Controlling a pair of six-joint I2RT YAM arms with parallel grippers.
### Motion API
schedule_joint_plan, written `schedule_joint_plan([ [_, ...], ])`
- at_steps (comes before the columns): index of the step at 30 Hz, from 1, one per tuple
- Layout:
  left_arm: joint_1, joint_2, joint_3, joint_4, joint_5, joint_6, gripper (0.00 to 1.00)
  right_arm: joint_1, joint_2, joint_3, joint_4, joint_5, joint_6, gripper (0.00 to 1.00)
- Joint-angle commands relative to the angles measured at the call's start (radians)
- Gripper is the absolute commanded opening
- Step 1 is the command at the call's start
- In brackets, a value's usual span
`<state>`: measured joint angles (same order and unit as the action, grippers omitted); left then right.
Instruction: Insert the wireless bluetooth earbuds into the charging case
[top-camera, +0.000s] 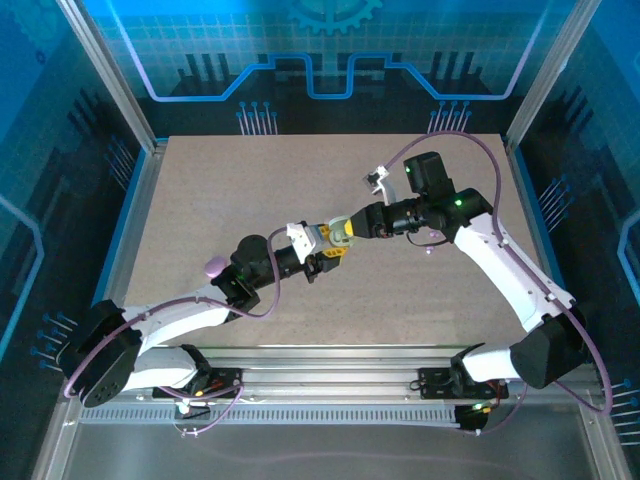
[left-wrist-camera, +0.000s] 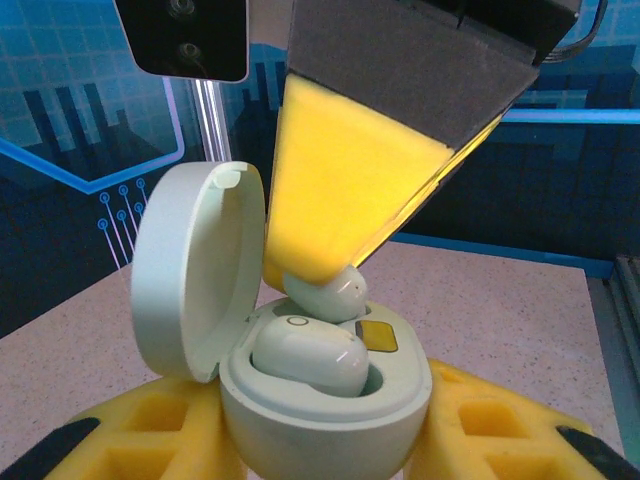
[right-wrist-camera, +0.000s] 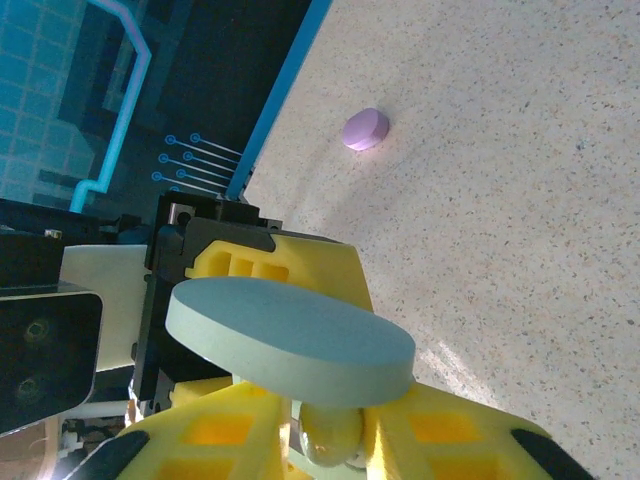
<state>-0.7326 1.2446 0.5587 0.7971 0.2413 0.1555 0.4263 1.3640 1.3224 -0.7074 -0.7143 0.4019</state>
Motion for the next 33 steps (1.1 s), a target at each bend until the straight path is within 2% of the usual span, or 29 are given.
schedule_joint_plan([
  [1,-0.005,-0.010,0.029,0.086,0.030,-0.014,0.37,0.004,0.011,0.019,-0.050,0.050,-0.008,0.29],
  [10,-0.005,-0.011,0.026,0.083,0.026,-0.010,0.37,0.005,-0.007,0.029,-0.055,0.079,0.001,0.33],
  [21,-0.006,-0.013,0.020,0.079,0.016,0.002,0.37,-0.013,-0.100,0.023,0.007,0.112,0.025,0.39],
  [28,-0.005,-0.011,0.024,0.065,0.018,0.011,0.37,-0.050,-0.183,-0.032,0.138,0.155,0.108,0.43],
  [33,-0.006,0.000,0.034,0.064,0.025,0.019,0.37,-0.057,-0.162,-0.019,0.179,0.175,0.185,0.47],
])
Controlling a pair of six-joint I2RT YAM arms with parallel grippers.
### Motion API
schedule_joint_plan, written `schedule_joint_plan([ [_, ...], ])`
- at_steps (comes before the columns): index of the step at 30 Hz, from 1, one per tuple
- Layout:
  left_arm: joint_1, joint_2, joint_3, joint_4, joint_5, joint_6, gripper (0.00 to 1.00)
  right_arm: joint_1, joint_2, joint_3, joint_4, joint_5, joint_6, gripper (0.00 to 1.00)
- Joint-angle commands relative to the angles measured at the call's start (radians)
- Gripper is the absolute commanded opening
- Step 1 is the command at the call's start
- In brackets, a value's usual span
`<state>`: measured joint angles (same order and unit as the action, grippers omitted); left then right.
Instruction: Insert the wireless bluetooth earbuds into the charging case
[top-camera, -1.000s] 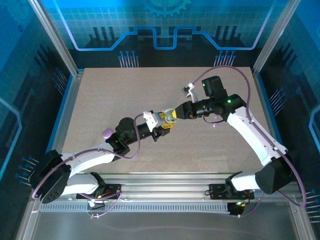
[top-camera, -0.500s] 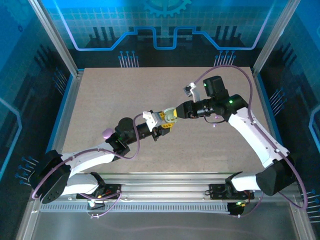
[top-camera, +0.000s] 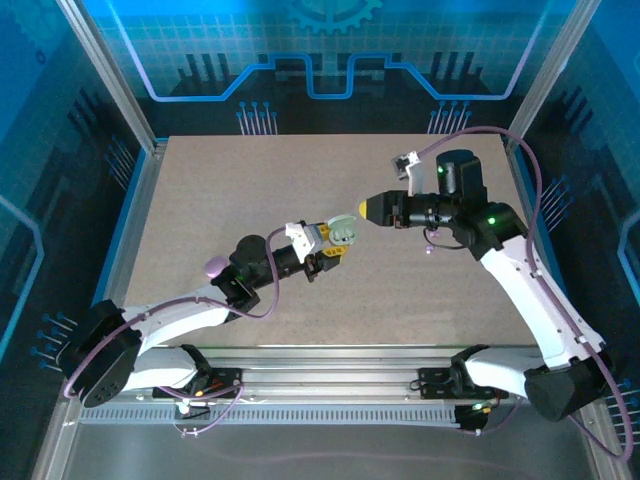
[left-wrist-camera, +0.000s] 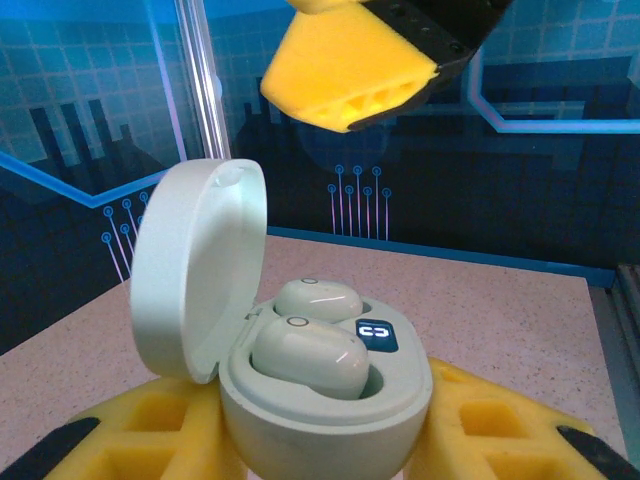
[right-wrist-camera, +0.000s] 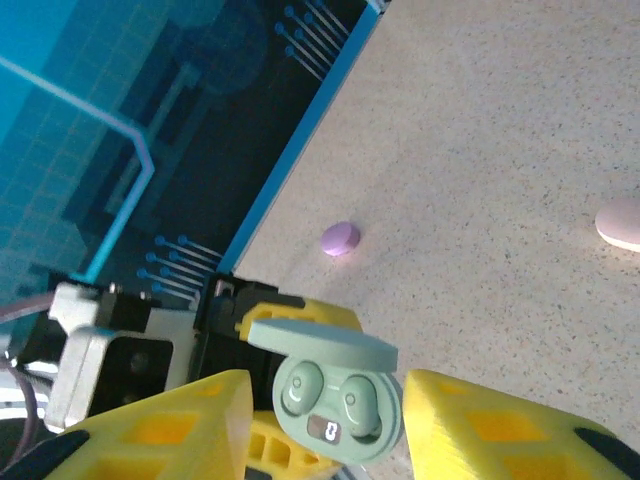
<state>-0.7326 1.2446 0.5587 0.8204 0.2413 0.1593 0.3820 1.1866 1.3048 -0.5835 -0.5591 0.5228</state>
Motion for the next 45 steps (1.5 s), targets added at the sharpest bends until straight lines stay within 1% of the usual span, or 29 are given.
schedule_joint_plan([
  [1,-0.006,-0.002,0.035,0.040,0.025,0.013,0.37,-0.012,0.032,0.010,0.052,0.019,0.081,0.48],
  [7,-0.005,-0.012,0.037,0.032,0.034,0.011,0.37,-0.005,0.156,0.082,0.007,-0.064,0.115,0.51],
  [11,-0.007,-0.013,0.032,0.053,0.023,0.002,0.37,0.012,0.207,0.107,-0.062,-0.069,0.093,0.53],
  [18,-0.005,0.007,0.033,0.096,0.014,-0.003,0.37,0.014,0.205,0.071,-0.108,-0.137,0.042,0.53],
  [24,-0.006,0.009,0.037,0.094,0.017,-0.008,0.37,0.010,0.172,0.024,-0.086,-0.184,0.034,0.53],
  [32,-0.005,0.006,0.044,0.109,0.025,-0.032,0.37,-0.027,0.130,-0.073,0.018,-0.393,0.045,0.56],
  [37,-0.005,0.004,0.045,0.114,0.026,-0.035,0.37,-0.037,0.130,-0.098,0.039,-0.446,0.049,0.56],
  [41,-0.005,-0.002,0.050,0.114,0.027,-0.038,0.37,-0.037,0.145,-0.116,0.075,-0.506,0.063,0.55],
  [45,-0.006,-0.007,0.052,0.113,0.031,-0.039,0.37,-0.039,0.160,-0.134,0.122,-0.548,0.085,0.51],
])
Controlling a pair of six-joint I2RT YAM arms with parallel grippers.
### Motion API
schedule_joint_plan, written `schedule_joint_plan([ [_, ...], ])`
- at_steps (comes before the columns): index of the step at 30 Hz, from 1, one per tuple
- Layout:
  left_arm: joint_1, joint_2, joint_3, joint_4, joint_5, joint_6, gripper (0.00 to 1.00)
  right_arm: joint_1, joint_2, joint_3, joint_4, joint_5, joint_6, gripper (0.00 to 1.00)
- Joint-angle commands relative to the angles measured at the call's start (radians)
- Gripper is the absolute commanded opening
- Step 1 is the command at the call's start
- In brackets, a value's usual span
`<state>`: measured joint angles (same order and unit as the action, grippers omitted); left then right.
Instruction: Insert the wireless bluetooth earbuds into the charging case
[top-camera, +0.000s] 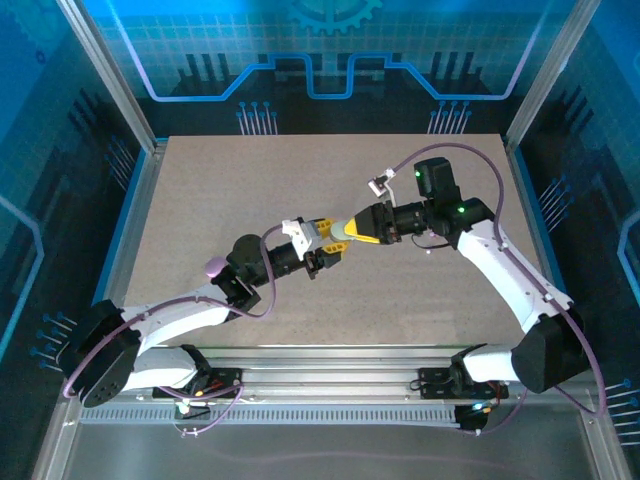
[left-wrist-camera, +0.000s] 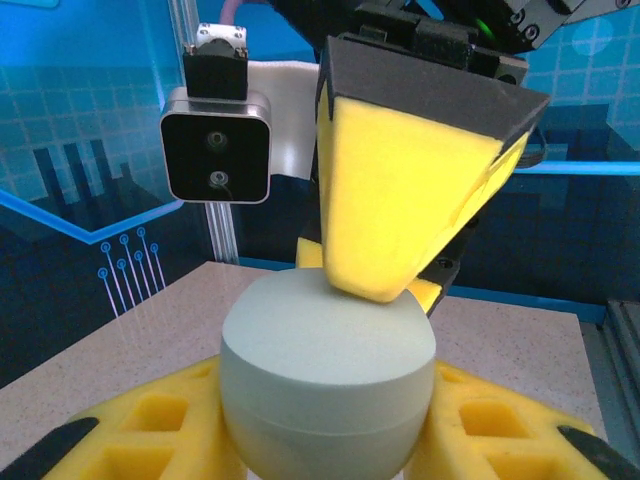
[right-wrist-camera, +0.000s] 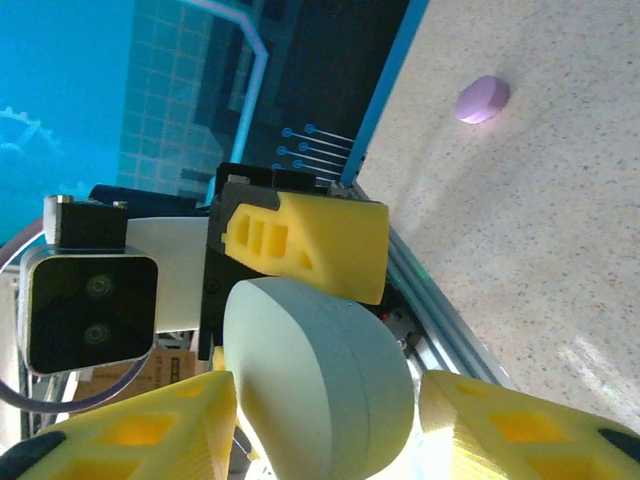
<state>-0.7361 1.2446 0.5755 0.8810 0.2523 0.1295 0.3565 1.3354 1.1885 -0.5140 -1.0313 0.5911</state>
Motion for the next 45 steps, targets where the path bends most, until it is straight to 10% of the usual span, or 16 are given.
schedule_joint_plan([
  [1,-0.002,-0.005,0.035,0.052,0.021,-0.014,0.37,-0.014,0.015,-0.020,0.064,-0.083,0.025,0.49],
  [19,-0.001,-0.010,0.023,0.016,-0.008,0.008,0.44,-0.025,0.041,-0.030,0.114,-0.068,0.087,0.13],
  [32,-0.001,-0.058,0.002,-0.081,-0.084,0.076,0.66,-0.090,-0.019,-0.072,0.169,0.070,0.119,0.09],
  [45,0.007,-0.152,0.046,-0.342,-0.468,-0.064,0.79,-0.182,-0.002,-0.177,0.121,0.390,0.171,0.10],
])
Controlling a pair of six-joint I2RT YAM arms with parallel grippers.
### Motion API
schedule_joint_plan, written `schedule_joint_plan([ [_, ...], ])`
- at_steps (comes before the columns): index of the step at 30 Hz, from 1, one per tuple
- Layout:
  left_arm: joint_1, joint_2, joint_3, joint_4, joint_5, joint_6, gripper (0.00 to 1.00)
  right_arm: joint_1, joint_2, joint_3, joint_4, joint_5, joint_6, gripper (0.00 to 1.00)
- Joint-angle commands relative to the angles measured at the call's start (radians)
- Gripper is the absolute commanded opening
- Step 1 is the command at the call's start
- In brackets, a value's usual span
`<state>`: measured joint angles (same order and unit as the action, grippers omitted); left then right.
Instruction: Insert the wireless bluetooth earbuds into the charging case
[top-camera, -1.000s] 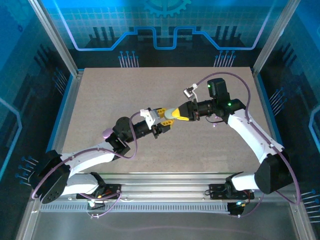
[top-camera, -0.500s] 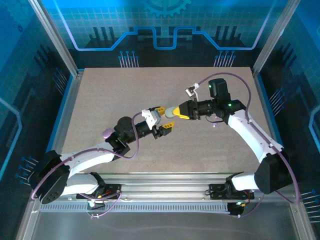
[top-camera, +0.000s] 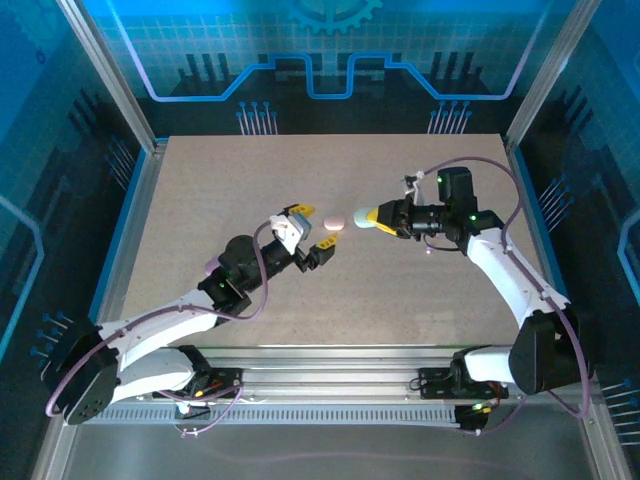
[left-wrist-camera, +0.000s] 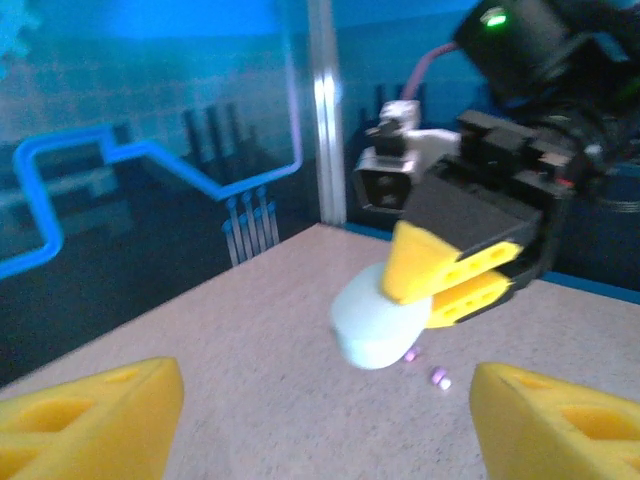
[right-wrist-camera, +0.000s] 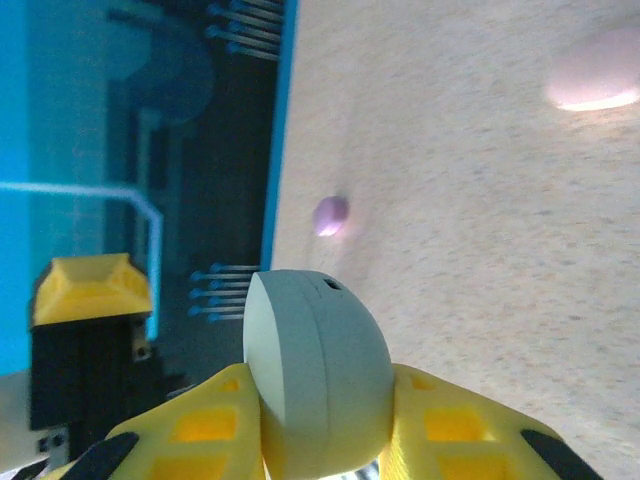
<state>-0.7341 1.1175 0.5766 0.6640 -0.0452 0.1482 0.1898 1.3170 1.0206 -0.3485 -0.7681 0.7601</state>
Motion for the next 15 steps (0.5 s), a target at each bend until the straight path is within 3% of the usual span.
schedule_joint_plan([
  [1,0.013,-0.028,0.060,-0.173,-0.201,-0.120,0.80,-0.015,0.033,-0.015,-0.049,0.148,-0.005,0.10],
  [8,0.126,-0.017,0.192,-0.533,-0.147,-0.339,0.82,-0.016,0.200,-0.036,0.012,0.211,-0.004,0.10],
  [15,0.164,-0.012,0.205,-0.600,-0.081,-0.374,0.82,0.004,0.425,-0.002,0.165,0.228,0.056,0.09],
])
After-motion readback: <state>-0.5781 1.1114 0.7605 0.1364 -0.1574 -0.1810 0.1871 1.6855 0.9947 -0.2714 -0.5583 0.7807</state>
